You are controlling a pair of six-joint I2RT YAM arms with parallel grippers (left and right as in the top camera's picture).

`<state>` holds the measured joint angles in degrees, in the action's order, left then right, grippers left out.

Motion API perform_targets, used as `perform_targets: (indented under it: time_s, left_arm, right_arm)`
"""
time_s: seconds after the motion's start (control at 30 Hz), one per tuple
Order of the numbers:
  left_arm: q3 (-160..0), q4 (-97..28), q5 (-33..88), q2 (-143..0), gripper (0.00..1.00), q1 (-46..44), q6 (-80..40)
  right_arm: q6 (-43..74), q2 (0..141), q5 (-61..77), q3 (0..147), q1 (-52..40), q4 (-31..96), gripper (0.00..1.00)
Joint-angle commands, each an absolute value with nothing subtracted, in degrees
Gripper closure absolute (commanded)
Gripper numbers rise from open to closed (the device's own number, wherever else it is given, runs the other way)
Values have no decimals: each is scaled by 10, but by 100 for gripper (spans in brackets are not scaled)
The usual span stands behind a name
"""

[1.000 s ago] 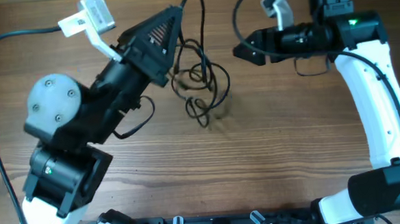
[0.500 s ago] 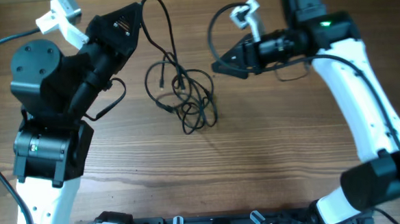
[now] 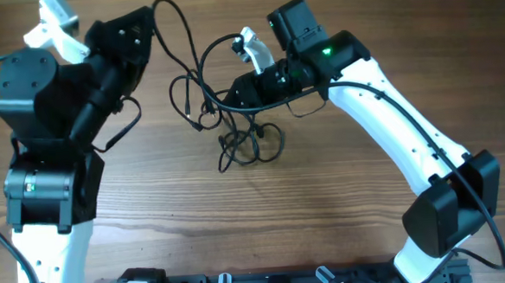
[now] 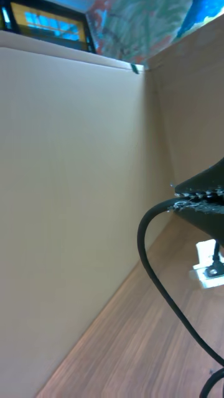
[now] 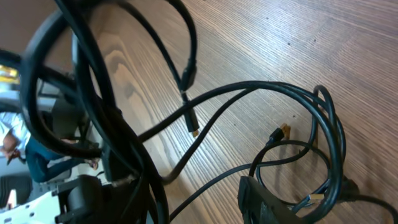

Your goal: Untangle cables

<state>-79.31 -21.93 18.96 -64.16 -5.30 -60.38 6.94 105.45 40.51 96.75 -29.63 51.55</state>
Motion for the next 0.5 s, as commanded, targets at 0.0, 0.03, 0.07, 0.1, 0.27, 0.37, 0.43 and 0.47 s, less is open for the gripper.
perform_targets:
  time_s: [0.0, 0.03, 0.07, 0.1, 0.27, 0.37, 0.43, 0.47]
  left_arm:
    - [-800, -213, 186, -637, 96, -39, -609]
    - [-800, -213, 186, -638, 96, -39, -609]
    - [-800, -213, 186, -639, 96, -39, -609]
    - [-800, -213, 185, -639, 96, -39, -609]
    - [-800, -213, 178, -639, 96, -38, -609]
    - [-800, -213, 173, -639, 96, -35, -609]
    - [-800, -226, 173, -639, 96, -29, -609]
    - [-800, -237, 173, -639, 96, -24, -607]
  right_arm:
    - [90, 1067, 390, 966, -303, 513, 51]
    - [90, 1067, 396, 966, -303, 509, 50]
    - [90, 1067, 404, 966, -303, 504, 48]
    - [90, 1067, 411, 966, -303, 500, 45]
    - [91, 1068, 393, 962, -324, 502, 45]
    - [92, 1078, 362, 948, -339, 501, 58]
    - [117, 1082, 320, 938, -340, 503, 83]
    - [122, 1082, 310, 938, -336, 503, 93]
